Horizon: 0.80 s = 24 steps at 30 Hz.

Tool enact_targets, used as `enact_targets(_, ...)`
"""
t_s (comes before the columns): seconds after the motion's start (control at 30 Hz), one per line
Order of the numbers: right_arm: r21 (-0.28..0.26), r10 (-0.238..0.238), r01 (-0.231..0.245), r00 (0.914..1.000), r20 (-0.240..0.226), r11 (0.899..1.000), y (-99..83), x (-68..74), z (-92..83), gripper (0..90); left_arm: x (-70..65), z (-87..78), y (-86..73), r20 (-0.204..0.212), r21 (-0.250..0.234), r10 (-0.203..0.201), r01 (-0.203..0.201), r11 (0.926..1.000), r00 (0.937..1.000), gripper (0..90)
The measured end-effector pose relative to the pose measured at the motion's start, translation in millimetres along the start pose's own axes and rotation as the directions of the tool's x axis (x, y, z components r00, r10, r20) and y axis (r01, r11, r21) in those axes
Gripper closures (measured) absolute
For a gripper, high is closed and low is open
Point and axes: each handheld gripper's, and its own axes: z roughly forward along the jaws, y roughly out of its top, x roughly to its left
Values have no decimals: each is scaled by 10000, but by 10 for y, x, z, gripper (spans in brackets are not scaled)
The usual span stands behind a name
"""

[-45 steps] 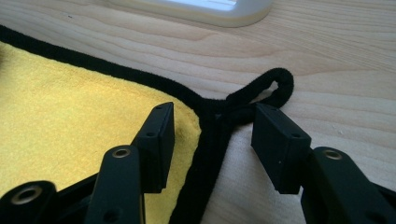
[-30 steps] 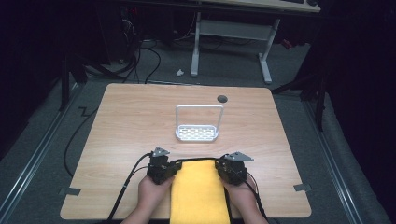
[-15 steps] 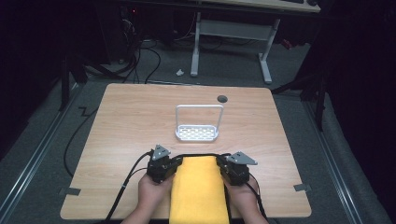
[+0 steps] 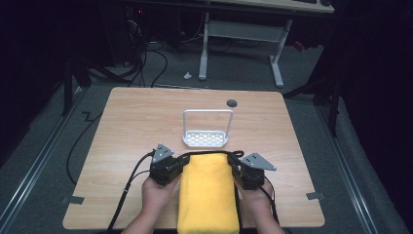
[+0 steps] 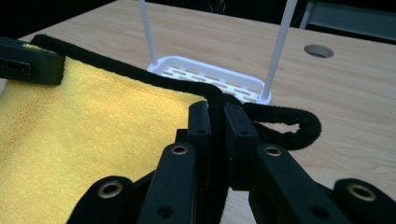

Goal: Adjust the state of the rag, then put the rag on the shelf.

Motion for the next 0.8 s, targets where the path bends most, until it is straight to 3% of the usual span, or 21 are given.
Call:
enact_targets(0.47,-831,-92,88,9999,-51,9965,204,47,-144,832,-52,-168,187,-58,-650,359,-362,9972,9993,824)
enact_targets(0.8,-1687,-433,422,9991,-29,9848,434,100,-352,832,-140,-342,410,-143,-1615,709,-722,9842,9974,824)
